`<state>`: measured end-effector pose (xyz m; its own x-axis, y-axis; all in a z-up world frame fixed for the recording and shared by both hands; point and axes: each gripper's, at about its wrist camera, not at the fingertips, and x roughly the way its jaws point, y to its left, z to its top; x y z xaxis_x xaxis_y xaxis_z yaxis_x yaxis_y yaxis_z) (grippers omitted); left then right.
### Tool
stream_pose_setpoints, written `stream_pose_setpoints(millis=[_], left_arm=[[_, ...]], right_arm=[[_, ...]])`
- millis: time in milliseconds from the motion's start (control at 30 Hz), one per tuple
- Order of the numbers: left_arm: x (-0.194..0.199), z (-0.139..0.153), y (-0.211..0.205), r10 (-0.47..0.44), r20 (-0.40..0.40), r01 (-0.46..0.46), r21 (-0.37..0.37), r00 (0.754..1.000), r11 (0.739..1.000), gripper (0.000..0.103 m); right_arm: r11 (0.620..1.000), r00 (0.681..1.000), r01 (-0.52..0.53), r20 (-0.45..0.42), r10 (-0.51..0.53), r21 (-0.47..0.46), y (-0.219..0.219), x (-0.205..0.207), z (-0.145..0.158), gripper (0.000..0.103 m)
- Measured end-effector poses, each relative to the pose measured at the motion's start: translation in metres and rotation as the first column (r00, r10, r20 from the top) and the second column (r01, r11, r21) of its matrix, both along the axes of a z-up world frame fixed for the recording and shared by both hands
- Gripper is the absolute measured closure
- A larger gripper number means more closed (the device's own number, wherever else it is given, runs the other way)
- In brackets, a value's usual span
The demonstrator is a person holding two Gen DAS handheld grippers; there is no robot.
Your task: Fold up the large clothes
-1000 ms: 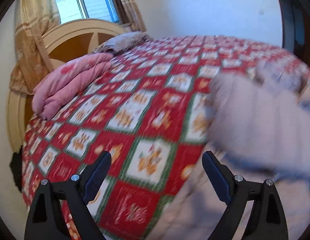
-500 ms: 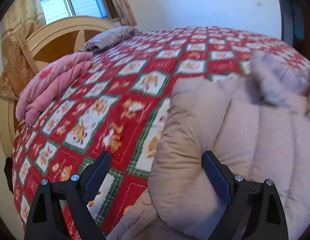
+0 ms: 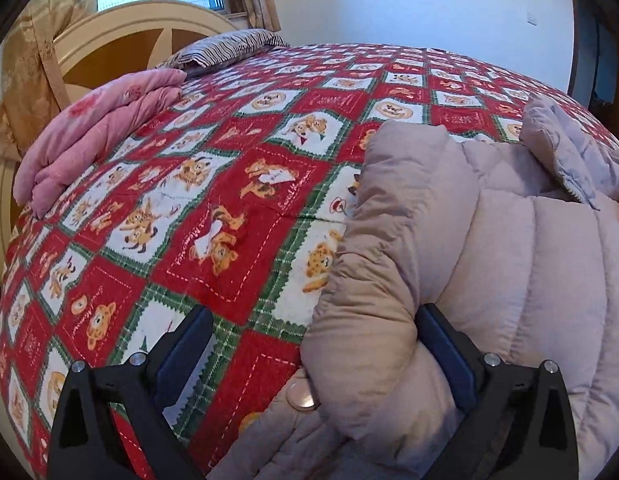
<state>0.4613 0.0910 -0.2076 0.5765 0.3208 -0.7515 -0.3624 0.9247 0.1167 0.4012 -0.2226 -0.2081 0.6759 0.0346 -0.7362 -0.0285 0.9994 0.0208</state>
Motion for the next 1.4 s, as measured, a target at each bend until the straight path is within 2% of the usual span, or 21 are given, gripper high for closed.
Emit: stream_pose_setpoints(millis=[300,367,433,500,567,667,733,800,833,900,1067,1400], left_arm=[[-0.002,0.008,0.000,0.003,-0.004,-0.003,0.010,1.000,1.000,0.001],[-0.011,0.029,-0.001,0.010,0.012,-0.010,0.012,1.000,1.000,0.001],[-0.021,0.055,-0.003,-0.005,0.091,0.005,-0.003,0.996,1.000,0.001],[-0.020,0.074,-0.006,-0.012,0.136,0.016,-0.024,0.991,1.000,0.001],[-0.006,0.082,-0.011,-0.012,0.139,0.019,-0.046,0.990,0.999,0.001],[0.023,0.071,-0.020,0.004,0.100,-0.003,-0.007,0.995,1.000,0.001],[0.040,0.050,-0.025,0.014,0.046,-0.015,0.024,0.999,1.000,0.001],[0.056,0.024,-0.027,0.031,-0.022,-0.029,0.053,0.999,0.998,0.001],[0.059,0.017,-0.026,0.031,-0.034,-0.030,0.042,0.999,0.999,0.001],[0.058,0.010,-0.022,0.040,-0.017,-0.040,0.004,0.999,0.999,0.001],[0.056,0.002,-0.019,0.041,-0.006,-0.041,-0.031,0.999,0.999,0.001],[0.055,-0.001,-0.021,0.041,0.002,-0.041,-0.044,0.999,0.998,0.001]], right_arm=[[0.999,1.000,-0.003,0.005,0.003,-0.044,0.005,0.001,-0.001,0.060],[1.000,1.000,-0.006,0.008,0.006,-0.028,0.004,-0.001,0.002,0.060],[1.000,1.000,-0.014,0.023,0.014,0.013,-0.004,-0.007,0.013,0.060],[0.998,0.994,-0.004,0.107,-0.003,0.062,-0.018,-0.016,0.033,0.060],[0.996,0.985,0.040,0.162,-0.053,0.083,-0.033,-0.014,0.050,0.059],[0.989,0.973,0.132,0.184,-0.143,0.070,-0.054,0.002,0.056,0.044],[0.982,0.967,0.183,0.172,-0.188,0.045,-0.068,0.019,0.051,0.044],[0.981,0.973,0.189,0.130,-0.191,0.034,-0.078,0.037,0.037,0.044],[0.983,0.978,0.179,0.099,-0.182,0.030,-0.081,0.044,0.029,0.044],[0.987,0.985,0.158,0.056,-0.160,0.039,-0.085,0.053,0.014,0.045],[0.987,0.988,0.151,0.006,-0.152,0.053,-0.088,0.060,0.001,0.044],[0.987,0.987,0.158,0.007,-0.158,0.043,-0.088,0.057,-0.003,0.044]])
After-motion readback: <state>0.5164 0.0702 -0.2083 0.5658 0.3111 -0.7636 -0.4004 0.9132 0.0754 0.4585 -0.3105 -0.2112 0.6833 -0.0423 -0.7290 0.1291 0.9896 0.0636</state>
